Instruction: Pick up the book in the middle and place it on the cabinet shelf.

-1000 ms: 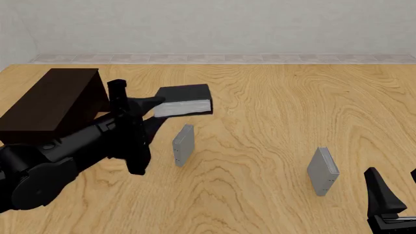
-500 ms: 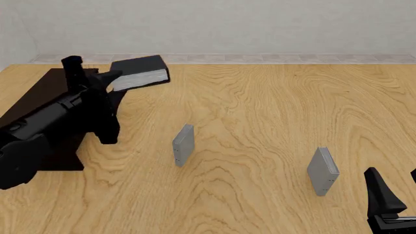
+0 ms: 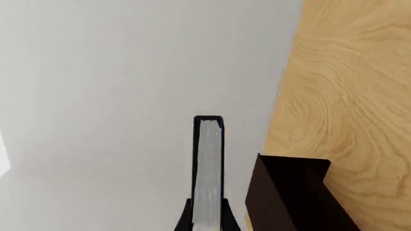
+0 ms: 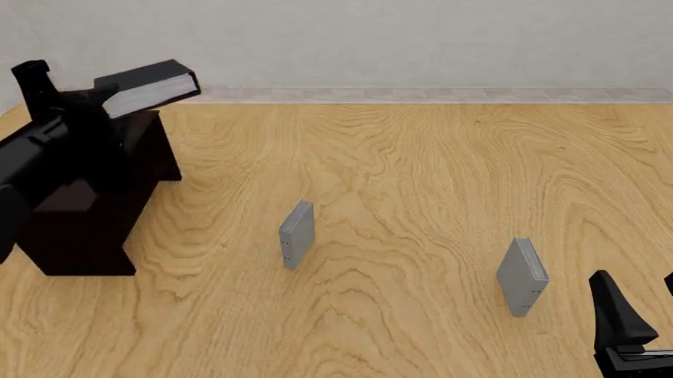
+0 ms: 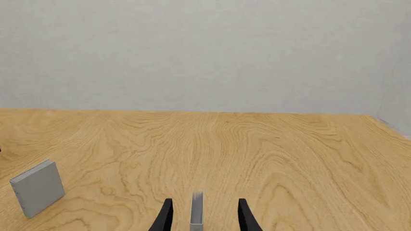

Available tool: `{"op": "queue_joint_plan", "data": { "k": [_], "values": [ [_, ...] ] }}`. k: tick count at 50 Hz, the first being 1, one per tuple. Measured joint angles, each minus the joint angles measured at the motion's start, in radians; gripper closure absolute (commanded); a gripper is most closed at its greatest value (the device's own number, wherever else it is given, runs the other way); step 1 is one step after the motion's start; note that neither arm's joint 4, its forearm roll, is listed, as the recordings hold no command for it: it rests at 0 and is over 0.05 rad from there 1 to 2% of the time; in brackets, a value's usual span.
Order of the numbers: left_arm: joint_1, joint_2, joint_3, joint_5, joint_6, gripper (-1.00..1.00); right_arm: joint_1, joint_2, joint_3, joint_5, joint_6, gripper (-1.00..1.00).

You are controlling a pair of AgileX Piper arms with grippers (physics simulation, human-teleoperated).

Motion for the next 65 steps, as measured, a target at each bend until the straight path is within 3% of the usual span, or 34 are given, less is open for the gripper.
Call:
{"op": "queue_joint_plan", "data": {
  "k": [43, 65],
  "values": [
    [0.300, 0.096, 0.053, -0.071, -0.010, 1.00, 0.000, 0.000, 0.000, 0.000, 0.000, -1.00],
    [0.361, 0.145, 0.139, -0.148, -0.028, 1.00, 0.000, 0.000, 0.000, 0.000, 0.000, -1.00]
  ]
}}
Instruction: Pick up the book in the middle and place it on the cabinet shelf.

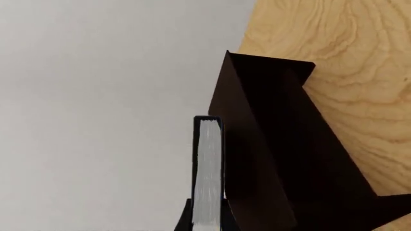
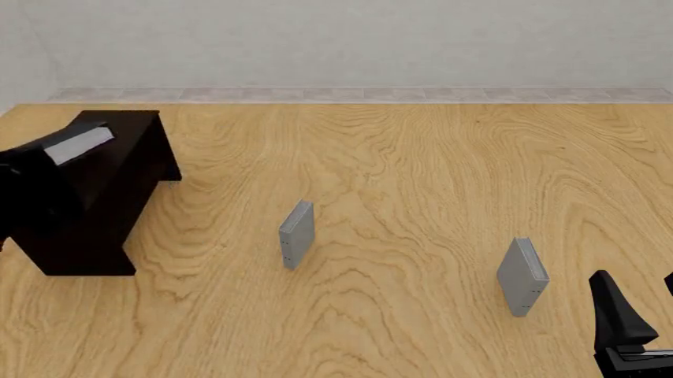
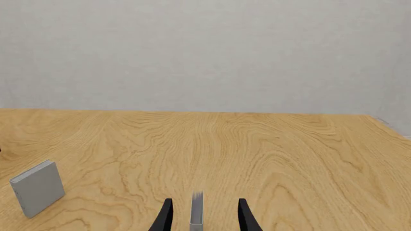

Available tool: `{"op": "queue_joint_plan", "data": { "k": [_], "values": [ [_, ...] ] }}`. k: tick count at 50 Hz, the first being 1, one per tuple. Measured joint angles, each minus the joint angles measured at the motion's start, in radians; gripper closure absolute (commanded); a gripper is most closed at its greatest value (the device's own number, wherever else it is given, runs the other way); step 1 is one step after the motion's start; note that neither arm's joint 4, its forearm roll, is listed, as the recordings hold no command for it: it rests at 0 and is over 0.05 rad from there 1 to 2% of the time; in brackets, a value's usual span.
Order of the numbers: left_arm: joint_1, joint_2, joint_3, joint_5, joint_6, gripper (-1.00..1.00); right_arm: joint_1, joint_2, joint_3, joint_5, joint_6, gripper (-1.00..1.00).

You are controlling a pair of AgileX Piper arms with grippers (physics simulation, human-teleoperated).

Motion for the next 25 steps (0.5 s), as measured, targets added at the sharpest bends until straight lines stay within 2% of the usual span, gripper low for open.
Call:
{"op": "queue_joint_plan", "data": {
  "k": [16, 25],
  "values": [
    [0.002, 0.025, 0.037, -0.053, -0.027, 1.00, 0.000, 0.000, 0.000, 0.000, 0.000, -1.00],
    [0.006, 0.020, 0.035, -0.044, -0.052, 1.00, 0.000, 0.000, 0.000, 0.000, 0.000, -1.00]
  ]
}}
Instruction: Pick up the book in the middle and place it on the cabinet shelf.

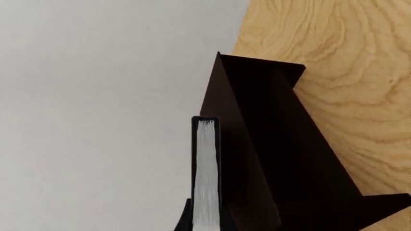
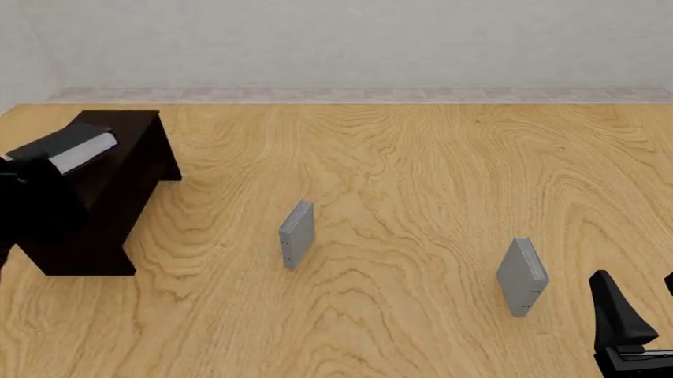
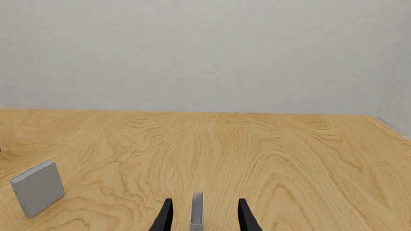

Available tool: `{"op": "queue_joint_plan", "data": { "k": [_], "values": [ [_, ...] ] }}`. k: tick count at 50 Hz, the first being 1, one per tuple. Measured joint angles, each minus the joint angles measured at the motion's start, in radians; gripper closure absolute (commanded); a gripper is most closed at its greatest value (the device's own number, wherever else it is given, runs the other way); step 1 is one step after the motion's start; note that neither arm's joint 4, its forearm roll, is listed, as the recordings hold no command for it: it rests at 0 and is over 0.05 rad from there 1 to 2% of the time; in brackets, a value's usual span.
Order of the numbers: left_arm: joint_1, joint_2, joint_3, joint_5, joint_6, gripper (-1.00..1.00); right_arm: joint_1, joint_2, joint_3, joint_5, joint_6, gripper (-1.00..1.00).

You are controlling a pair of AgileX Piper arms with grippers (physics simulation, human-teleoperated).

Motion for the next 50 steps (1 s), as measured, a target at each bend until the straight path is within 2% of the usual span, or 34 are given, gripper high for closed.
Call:
{"op": "queue_joint_plan", "data": {
  "k": [3, 4, 23, 39, 50],
  "values": [
    [0.002, -0.001, -0.003, 0.007, -0.009, 1.00, 0.000, 0.000, 0.000, 0.000, 0.000, -1.00],
    [0.002, -0.002, -0.005, 0.010, -0.013, -1.00, 0.000, 0.000, 0.000, 0.000, 0.000, -1.00],
    [-0.003, -0.044, 0.002, 0.091, -0.068, -1.00, 0.000, 0.000, 0.000, 0.000, 0.000, -1.00],
    [-0.039, -0.133, -0.033, 0.317, -0.167, -1.00, 0.000, 0.000, 0.000, 0.000, 0.000, -1.00],
    [-0.074, -0.204, -0.107, 0.491, -0.241, -1.00, 0.000, 0.000, 0.000, 0.000, 0.000, -1.00]
  ]
}}
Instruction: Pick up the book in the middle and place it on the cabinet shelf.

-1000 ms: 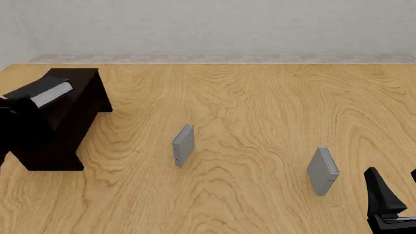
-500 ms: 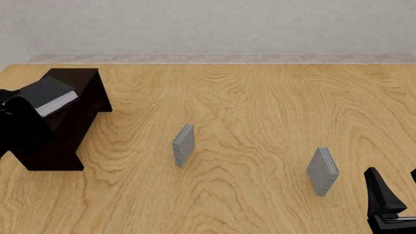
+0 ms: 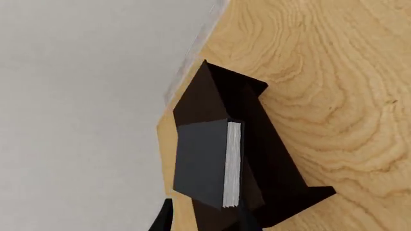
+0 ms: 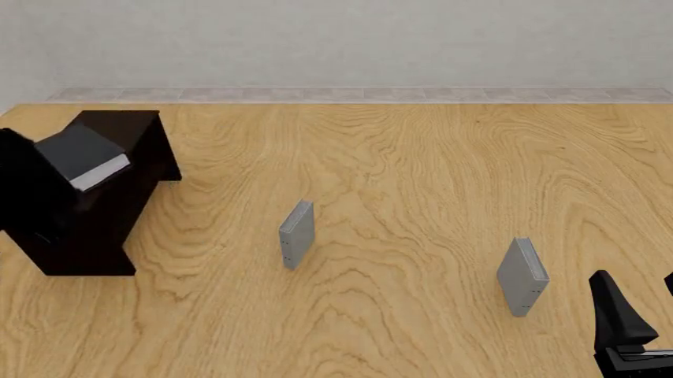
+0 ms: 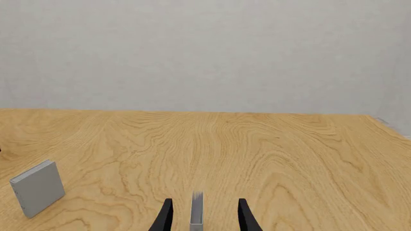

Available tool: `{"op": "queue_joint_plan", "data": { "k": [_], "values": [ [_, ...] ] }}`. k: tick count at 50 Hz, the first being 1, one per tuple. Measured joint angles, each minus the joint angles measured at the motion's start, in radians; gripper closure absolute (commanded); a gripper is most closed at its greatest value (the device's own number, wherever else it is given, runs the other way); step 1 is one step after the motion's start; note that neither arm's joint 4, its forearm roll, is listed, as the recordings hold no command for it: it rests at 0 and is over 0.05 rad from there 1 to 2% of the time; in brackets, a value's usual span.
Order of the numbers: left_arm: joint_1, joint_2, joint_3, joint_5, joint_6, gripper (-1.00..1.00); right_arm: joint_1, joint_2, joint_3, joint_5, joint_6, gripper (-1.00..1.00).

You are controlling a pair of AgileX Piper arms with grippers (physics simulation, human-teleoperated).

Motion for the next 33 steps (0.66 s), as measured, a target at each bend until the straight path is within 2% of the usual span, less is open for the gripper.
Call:
{"op": "queue_joint_plan", "data": {
  "k": [8, 12, 19, 27, 33],
  "values": [
    [-0.027, -0.046, -0.044, 0.130, -0.042, -1.00, 0.000, 0.000, 0.000, 0.000, 0.000, -1.00],
    [-0.042, -0.059, -0.086, 0.204, -0.085, -1.00, 0.000, 0.000, 0.000, 0.000, 0.000, -1.00],
    [-0.058, -0.060, -0.185, 0.319, -0.203, -1.00, 0.000, 0.000, 0.000, 0.000, 0.000, -1.00],
    [-0.089, -0.080, -0.255, 0.413, -0.335, -1.00, 0.000, 0.000, 0.000, 0.000, 0.000, -1.00],
    [-0.087, -0.097, -0.313, 0.447, -0.473, -1.00, 0.000, 0.000, 0.000, 0.000, 0.000, -1.00]
  ]
}}
